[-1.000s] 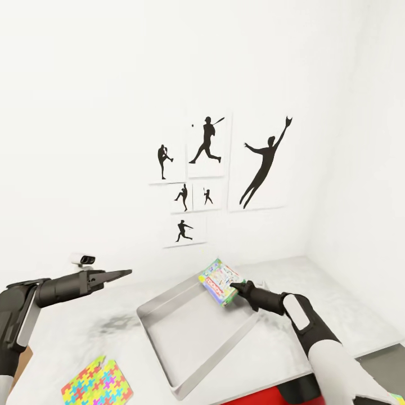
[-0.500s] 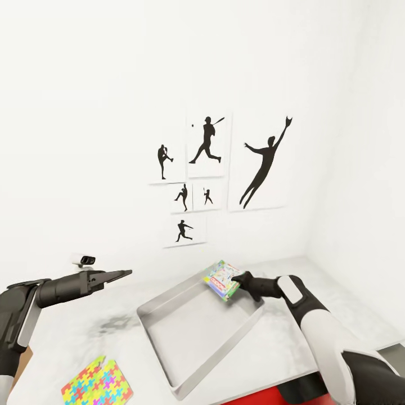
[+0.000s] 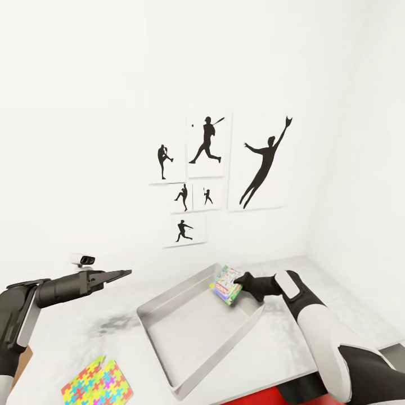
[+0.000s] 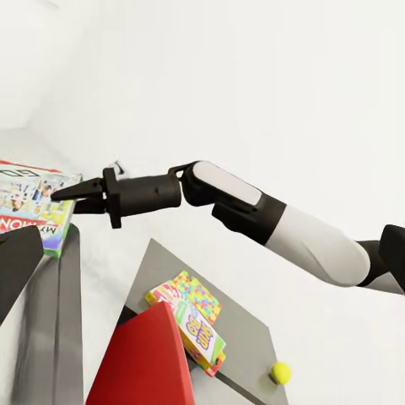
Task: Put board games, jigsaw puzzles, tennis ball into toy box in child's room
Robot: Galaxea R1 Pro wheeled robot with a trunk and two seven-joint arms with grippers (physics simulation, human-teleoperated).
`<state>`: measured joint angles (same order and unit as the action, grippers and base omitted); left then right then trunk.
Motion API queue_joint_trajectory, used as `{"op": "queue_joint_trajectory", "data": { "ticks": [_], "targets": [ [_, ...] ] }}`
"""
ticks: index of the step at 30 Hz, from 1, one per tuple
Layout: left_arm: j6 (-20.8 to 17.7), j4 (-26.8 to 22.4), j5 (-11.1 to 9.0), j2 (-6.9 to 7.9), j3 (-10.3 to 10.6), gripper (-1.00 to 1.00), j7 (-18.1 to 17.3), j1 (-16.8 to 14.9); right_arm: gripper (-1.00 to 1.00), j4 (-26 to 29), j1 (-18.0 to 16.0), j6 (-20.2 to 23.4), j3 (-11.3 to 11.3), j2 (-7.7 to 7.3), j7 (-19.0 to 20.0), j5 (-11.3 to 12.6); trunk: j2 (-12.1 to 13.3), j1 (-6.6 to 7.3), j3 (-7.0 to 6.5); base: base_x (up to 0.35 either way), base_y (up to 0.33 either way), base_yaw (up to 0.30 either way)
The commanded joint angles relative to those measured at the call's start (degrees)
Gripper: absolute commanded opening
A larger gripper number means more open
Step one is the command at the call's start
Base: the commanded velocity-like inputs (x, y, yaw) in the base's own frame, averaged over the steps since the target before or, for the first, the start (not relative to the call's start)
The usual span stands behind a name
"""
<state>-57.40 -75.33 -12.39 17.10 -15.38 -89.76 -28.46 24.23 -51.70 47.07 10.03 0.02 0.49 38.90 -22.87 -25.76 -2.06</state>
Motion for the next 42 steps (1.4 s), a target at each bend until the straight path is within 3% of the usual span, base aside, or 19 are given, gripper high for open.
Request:
{"op": "queue_joint_trajectory", "data": {
  "ticks": [1,17,26,42],
  "targets": [
    [-0.6,0.0,0.0,0.02,0.0,1.0,-0.2,0.0,-1.0,0.1,0.0,0.9,0.3,0.04,-0.1,-0.1,0.0,-0.02,0.03,0.0,0.0,0.0],
    [-0.6,0.0,0.0,-0.02,0.0,1.0,-0.2,0.0,-1.0,0.6,0.0,4.8,0.5,0.02,0.2,0.0,0.0,-0.02,0.03,0.0,0.0,0.0],
    [-0.7,0.0,-0.2,-0.2,0.1,1.0,-0.2,0.0,-1.0,0.6,-0.1,7.1,3.3,0.31,0.1,0.0,0.0,-0.02,0.06,0.0,0.0,0.0],
    [-0.7,-0.5,-0.9,-0.4,0.2,1.0,-0.2,0.1,-1.0,0.6,-0.2,9.1,3.6,0.86,-0.2,0.0,0.0,-0.02,0.96,0.0,0.0,0.0]
  ]
}}
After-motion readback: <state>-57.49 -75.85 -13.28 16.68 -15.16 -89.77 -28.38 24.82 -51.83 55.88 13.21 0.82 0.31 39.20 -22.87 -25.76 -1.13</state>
